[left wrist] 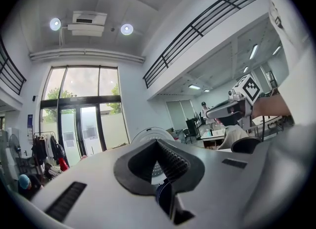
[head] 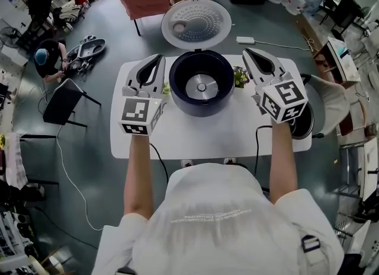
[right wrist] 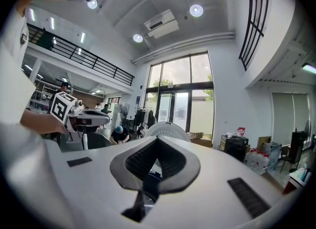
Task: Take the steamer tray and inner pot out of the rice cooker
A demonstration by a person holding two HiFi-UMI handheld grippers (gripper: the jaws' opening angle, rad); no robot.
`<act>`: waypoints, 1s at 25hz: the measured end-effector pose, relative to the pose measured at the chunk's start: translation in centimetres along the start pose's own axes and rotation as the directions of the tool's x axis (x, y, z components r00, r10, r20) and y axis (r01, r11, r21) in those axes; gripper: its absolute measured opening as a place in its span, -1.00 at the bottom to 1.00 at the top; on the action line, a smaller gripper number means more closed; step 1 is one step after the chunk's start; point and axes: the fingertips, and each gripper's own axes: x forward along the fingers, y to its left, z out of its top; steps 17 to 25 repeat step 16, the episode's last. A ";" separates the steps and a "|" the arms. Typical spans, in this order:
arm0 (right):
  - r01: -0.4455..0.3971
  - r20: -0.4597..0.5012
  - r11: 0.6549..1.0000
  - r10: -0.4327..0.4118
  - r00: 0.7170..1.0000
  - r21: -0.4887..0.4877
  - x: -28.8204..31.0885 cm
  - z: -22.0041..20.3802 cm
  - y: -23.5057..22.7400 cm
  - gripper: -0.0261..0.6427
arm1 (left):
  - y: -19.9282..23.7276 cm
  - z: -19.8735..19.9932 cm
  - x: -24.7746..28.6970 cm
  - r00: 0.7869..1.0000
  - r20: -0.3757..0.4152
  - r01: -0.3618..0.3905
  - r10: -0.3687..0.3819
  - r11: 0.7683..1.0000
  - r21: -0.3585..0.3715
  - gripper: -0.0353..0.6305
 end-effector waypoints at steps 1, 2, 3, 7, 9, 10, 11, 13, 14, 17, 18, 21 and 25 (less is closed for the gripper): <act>0.000 0.001 1.000 0.000 1.000 0.000 0.0 0.0 0.0 -0.85 | 0.0 0.0 0.0 1.000 0.000 -0.001 0.001 1.000 0.000 -0.85; 0.000 0.001 1.000 0.000 1.000 0.001 -0.1 0.0 0.1 -0.85 | -0.1 0.0 -0.1 1.000 -0.002 0.000 0.000 1.000 0.001 -0.85; 0.000 0.002 1.000 0.000 1.000 0.002 -0.2 -0.1 0.1 -0.85 | -0.1 -0.1 -0.1 1.000 -0.004 0.001 -0.001 1.000 0.002 -0.85; 0.000 0.005 1.000 0.000 1.000 0.004 -0.4 -0.2 0.1 -0.85 | -0.5 -0.1 -0.2 1.000 -0.009 0.003 -0.003 1.000 0.009 -0.85; 0.000 0.006 1.000 0.000 1.000 0.003 -0.5 -0.3 0.1 -0.85 | -0.6 0.0 -0.2 1.000 -0.008 0.007 -0.007 1.000 0.016 -0.85; 0.000 0.006 1.000 0.000 1.000 0.003 -0.4 -0.2 0.1 -0.85 | -0.6 0.0 -0.2 1.000 -0.008 0.008 -0.008 1.000 0.019 -0.85; -0.001 0.008 1.000 0.001 1.000 0.002 -0.4 -0.2 0.1 -0.85 | -0.6 0.1 -0.2 1.000 -0.007 0.008 -0.008 1.000 0.019 -0.85; -0.002 0.012 1.000 0.002 1.000 0.001 -0.4 -0.1 0.1 -0.85 | -0.6 0.2 -0.1 1.000 -0.004 0.006 -0.006 1.000 0.021 -0.85; -0.003 0.015 1.000 0.003 1.000 -0.001 -0.5 0.0 0.1 -0.85 | -0.6 0.3 -0.1 1.000 -0.002 0.005 -0.005 1.000 0.024 -0.85; -0.005 0.020 1.000 0.005 1.000 -0.005 -0.6 0.2 0.1 -0.85 | -0.6 0.6 -0.2 1.000 0.002 0.005 -0.005 0.999 0.032 -0.85; -0.005 0.020 1.000 0.005 1.000 -0.005 -0.6 0.2 0.1 -0.85 | -0.6 0.6 -0.2 1.000 0.002 0.005 -0.005 0.999 0.032 -0.85; -0.005 0.020 1.000 0.005 1.000 -0.005 -0.6 0.2 0.1 -0.85 | -0.6 0.6 -0.2 1.000 0.002 0.005 -0.005 0.999 0.032 -0.85; -0.005 0.020 1.000 0.005 1.000 -0.005 -0.6 0.2 0.1 -0.85 | -0.6 0.6 -0.2 1.000 0.002 0.005 -0.005 0.999 0.032 -0.85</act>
